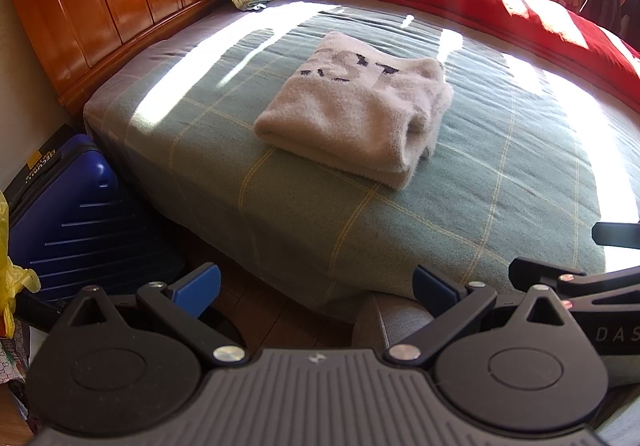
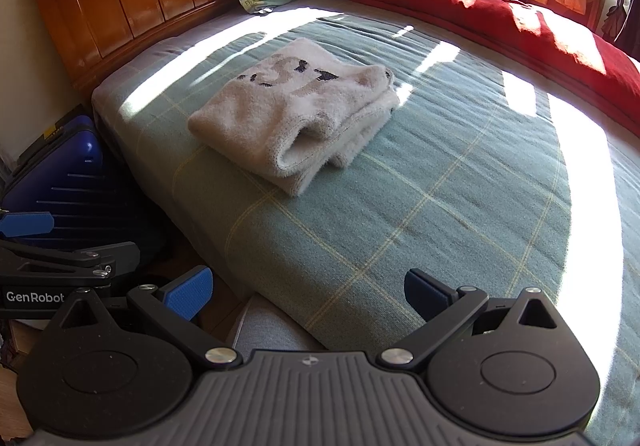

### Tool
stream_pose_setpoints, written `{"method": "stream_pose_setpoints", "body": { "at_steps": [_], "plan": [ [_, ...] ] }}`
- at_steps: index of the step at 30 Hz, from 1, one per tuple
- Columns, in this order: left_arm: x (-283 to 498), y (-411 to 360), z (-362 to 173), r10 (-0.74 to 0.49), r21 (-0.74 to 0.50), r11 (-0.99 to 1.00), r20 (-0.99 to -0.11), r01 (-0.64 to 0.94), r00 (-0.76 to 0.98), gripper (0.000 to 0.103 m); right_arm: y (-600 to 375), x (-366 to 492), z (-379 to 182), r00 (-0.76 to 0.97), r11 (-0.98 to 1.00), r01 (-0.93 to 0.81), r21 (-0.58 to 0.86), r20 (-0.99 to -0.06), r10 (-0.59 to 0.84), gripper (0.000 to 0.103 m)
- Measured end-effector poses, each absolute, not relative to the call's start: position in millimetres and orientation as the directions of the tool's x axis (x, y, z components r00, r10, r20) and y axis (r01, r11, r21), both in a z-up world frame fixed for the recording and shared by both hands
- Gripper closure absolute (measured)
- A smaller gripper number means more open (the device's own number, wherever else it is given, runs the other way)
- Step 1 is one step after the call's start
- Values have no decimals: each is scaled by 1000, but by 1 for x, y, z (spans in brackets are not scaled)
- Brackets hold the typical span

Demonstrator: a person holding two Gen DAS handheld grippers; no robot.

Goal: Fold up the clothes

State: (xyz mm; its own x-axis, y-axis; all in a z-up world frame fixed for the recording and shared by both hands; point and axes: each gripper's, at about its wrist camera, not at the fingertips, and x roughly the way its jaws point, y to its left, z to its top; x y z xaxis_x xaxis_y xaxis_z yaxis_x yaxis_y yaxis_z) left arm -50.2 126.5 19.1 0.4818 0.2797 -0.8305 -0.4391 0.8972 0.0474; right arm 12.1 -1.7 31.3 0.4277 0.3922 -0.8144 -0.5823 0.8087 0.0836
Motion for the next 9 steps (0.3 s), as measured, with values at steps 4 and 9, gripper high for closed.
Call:
{"method": "stream_pose_setpoints", "body": {
  "at_steps": [4, 9],
  "plan": [
    [-50, 126, 20, 280, 47, 897, -830, -439, 482, 1, -1, 12, 32, 427, 809, -583, 83, -815, 392, 0],
    [-50, 126, 20, 281, 50, 898, -831, -438, 480, 1, -1, 13, 31, 427, 808, -583, 82, -815, 391, 0]
  ]
}}
